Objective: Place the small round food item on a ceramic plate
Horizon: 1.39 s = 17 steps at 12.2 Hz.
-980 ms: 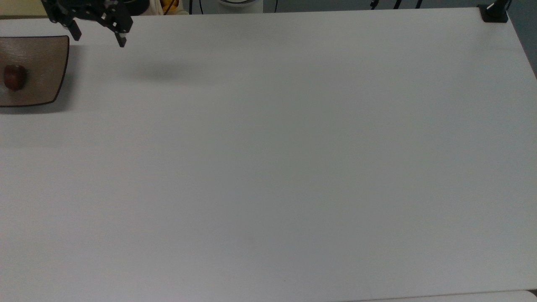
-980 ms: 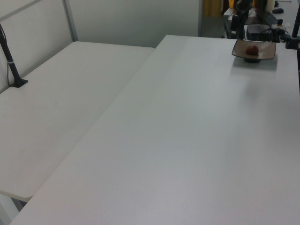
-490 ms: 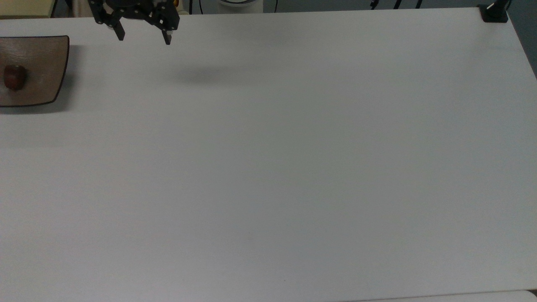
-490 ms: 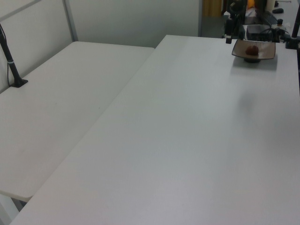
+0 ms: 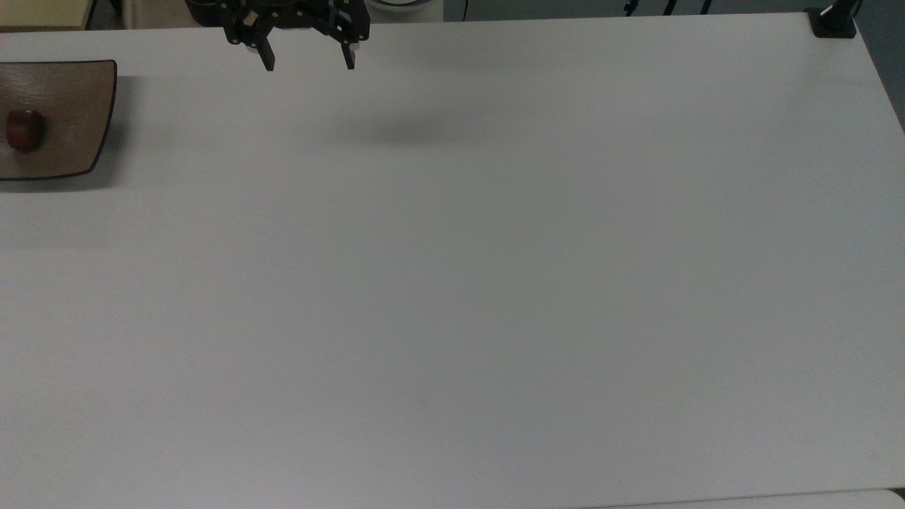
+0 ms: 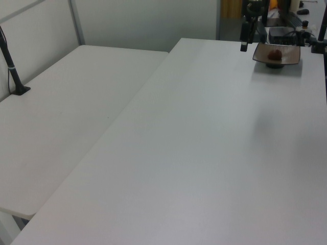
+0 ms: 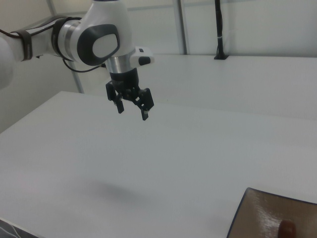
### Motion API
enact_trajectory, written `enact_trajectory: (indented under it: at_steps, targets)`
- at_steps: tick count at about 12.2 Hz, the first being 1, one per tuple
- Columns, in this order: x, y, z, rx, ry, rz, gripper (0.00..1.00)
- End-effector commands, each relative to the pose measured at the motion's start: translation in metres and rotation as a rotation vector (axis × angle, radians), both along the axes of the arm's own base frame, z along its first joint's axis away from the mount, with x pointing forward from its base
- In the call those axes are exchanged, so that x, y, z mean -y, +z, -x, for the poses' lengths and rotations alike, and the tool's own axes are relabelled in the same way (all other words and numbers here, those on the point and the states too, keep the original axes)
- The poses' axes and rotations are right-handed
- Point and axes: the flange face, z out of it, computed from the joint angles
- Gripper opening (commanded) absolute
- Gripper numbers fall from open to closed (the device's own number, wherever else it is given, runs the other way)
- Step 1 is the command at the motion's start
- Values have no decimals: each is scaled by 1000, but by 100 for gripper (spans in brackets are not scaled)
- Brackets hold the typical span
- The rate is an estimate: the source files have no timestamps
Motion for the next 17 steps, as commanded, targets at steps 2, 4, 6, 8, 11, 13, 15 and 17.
enact_trajectory:
  at_steps: [2, 4, 6, 8, 11, 13, 15, 17]
  targets:
    - [-19, 16, 15, 1, 29, -3, 100]
    - [-14, 21, 18, 4, 21, -3, 100]
    - [-16, 21, 16, 10, 28, 0, 100]
    - [-17, 20, 15, 12, 30, 1, 100]
    - [-15, 20, 15, 16, 27, 7, 100]
    - [-15, 21, 15, 18, 27, 7, 100]
    - [-15, 20, 15, 16, 27, 7, 100]
    - [-15, 21, 15, 16, 29, 7, 100]
